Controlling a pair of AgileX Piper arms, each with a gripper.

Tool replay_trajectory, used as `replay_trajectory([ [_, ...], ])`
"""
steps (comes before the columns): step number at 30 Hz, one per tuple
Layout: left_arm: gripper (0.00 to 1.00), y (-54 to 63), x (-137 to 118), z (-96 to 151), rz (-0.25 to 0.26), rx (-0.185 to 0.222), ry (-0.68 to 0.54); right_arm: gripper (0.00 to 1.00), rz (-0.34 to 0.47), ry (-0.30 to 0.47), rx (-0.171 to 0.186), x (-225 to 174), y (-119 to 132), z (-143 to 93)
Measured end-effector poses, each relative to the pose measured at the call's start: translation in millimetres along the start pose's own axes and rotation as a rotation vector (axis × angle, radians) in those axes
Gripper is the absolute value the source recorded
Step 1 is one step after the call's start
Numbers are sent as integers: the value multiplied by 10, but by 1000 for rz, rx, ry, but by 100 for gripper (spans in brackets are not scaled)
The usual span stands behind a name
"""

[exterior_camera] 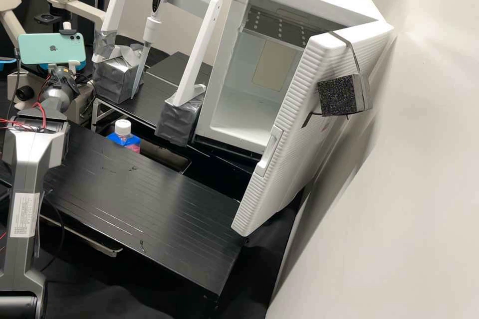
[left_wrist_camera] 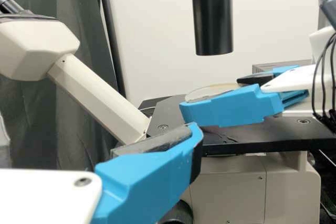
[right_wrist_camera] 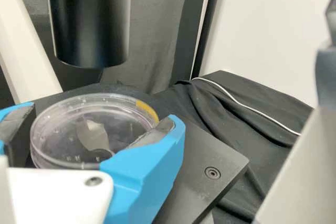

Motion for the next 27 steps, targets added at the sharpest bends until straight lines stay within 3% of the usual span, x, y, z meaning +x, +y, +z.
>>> replay_trajectory([
  [6,100,0,0,0,0,0,0,0,1,0,9,0,1,0],
  [7,100,0,0,0,0,0,0,100,1,0,11,0,1,0],
  [17,100,0,0,0,0,0,0,100,-22,5,20,-92,-49,37],
  [27,100,0,0,0,0,0,0,100,-14,42,29,-325,62,30],
])
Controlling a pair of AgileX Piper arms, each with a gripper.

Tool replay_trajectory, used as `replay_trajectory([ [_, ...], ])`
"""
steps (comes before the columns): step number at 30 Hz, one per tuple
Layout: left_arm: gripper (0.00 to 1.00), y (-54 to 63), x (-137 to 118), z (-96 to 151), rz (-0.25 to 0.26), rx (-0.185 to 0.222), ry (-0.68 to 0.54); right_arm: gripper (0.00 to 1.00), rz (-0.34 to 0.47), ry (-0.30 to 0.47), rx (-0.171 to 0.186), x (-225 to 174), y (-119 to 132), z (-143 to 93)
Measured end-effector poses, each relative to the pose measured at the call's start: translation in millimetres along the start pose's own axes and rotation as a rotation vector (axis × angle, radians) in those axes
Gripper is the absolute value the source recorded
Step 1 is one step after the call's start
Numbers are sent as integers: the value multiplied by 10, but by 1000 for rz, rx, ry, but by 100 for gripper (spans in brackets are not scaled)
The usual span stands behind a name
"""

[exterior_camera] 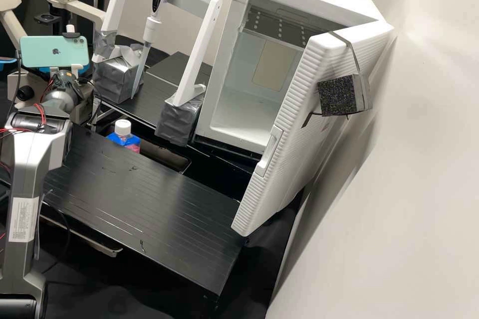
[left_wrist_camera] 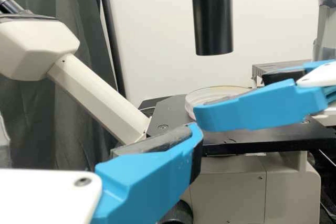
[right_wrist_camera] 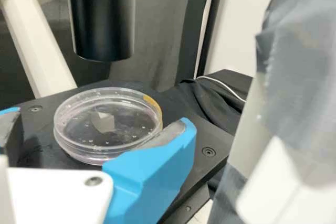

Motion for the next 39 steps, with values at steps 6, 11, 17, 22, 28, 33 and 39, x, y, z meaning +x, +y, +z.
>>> replay_trajectory([
  [6,100,0,0,0,0,0,0,100,6,51,-13,-173,66,-10],
  [11,100,0,0,0,0,0,0,100,0,90,-18,-383,83,-5],
  [17,100,0,0,0,0,0,0,100,18,124,11,-782,107,20],
  [22,100,0,0,0,0,0,0,100,58,125,-7,-1154,61,36],
  [28,100,0,0,0,0,0,0,100,115,181,-41,-1683,28,35],
  [33,100,0,0,0,0,0,0,100,211,202,-45,-2092,36,96],
  [39,100,0,0,0,0,0,0,100,493,112,-45,-2500,146,271],
])
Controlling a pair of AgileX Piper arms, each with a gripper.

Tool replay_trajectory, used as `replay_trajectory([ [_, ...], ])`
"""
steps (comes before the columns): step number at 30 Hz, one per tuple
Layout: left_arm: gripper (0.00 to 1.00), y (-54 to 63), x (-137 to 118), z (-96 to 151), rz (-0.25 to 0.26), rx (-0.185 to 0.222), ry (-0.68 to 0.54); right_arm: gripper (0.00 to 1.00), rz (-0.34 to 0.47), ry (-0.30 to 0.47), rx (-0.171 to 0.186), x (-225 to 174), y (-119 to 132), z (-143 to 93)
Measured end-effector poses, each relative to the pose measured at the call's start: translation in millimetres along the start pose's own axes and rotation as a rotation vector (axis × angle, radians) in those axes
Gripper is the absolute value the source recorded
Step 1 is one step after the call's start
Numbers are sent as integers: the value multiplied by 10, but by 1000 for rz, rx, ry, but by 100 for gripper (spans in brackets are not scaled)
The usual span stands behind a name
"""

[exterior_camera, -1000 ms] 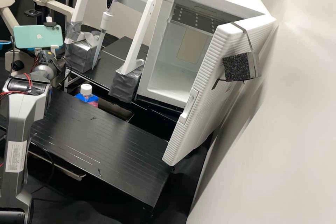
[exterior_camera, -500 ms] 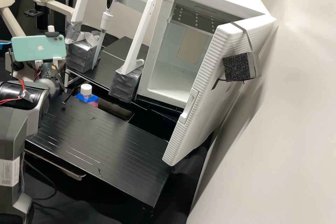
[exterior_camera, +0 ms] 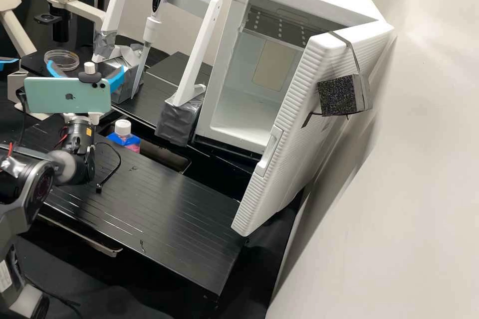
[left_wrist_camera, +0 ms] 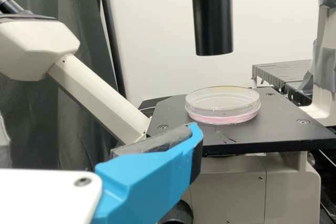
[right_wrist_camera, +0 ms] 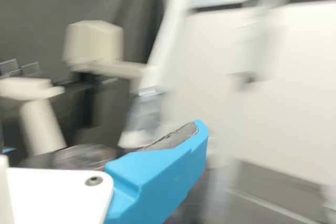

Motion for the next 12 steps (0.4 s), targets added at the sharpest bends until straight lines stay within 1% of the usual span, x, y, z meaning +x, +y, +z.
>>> replay_trajectory([
  [1,100,0,0,0,0,0,0,100,47,-20,1,-42,33,31],
  [3,100,0,0,0,0,0,0,100,134,-89,7,-107,79,105],
  [4,100,0,0,0,0,0,0,100,158,-117,13,-133,94,140],
  [5,100,0,0,0,0,0,0,100,178,-146,23,-164,110,180],
  [7,100,0,0,0,0,0,0,100,208,-198,29,-223,135,254],
  [10,100,0,0,0,0,0,0,100,229,-248,28,-307,183,359],
  [12,100,0,0,0,0,0,0,100,244,-270,54,-334,210,434],
])
